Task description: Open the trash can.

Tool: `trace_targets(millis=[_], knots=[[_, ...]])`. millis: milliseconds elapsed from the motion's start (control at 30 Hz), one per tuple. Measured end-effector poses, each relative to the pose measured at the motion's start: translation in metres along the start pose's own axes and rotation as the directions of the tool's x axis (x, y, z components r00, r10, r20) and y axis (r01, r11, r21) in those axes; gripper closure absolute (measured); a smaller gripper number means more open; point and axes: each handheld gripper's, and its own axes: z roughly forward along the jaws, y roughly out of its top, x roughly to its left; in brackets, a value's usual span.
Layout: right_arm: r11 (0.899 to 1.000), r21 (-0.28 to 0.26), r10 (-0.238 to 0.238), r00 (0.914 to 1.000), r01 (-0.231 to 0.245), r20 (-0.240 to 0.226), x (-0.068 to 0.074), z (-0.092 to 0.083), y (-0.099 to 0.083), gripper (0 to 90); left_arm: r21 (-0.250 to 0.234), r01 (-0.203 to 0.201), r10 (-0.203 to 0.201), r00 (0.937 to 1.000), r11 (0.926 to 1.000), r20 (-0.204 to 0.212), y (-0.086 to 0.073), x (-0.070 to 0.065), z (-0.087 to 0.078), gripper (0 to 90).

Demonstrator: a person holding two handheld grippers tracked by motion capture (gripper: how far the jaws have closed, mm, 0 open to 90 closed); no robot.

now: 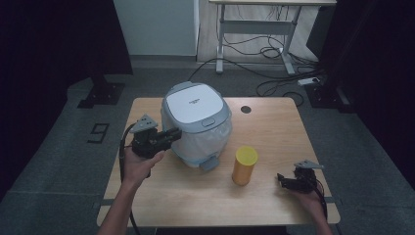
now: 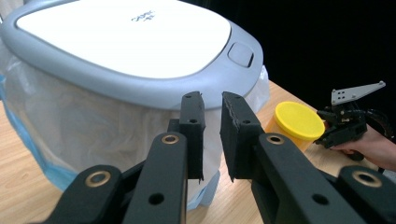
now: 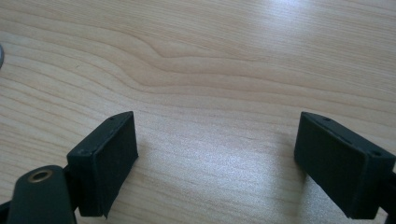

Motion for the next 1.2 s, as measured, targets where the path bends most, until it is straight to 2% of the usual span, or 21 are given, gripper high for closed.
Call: trace_targets(millis=[200, 633, 1200], knots=[[1.0, 0.0, 0.001, 1.0, -0.001, 0.0, 0.0, 0.0, 0.0, 12.8, 0.002, -0.015, 0.015, 0.9999, 0.9999, 0.009, 0.007, -0.004, 0.006, 79.3], [1.0, 0.0, 0.001, 1.0, -0.001, 0.0, 0.0, 0.0, 0.0, 12.8, 0.004, -0.013, 0.013, 0.9997, 0.9999, 0.021, 0.015, -0.003, 0.017, 79.4], [1.0, 0.001, 0.001, 1.0, -0.001, 0.0, 0.0, 0.0, 0.0, 12.8, 0.017, -0.032, 0.031, 0.9981, 0.9994, 0.054, 0.028, -0.011, 0.035, 80.7]])
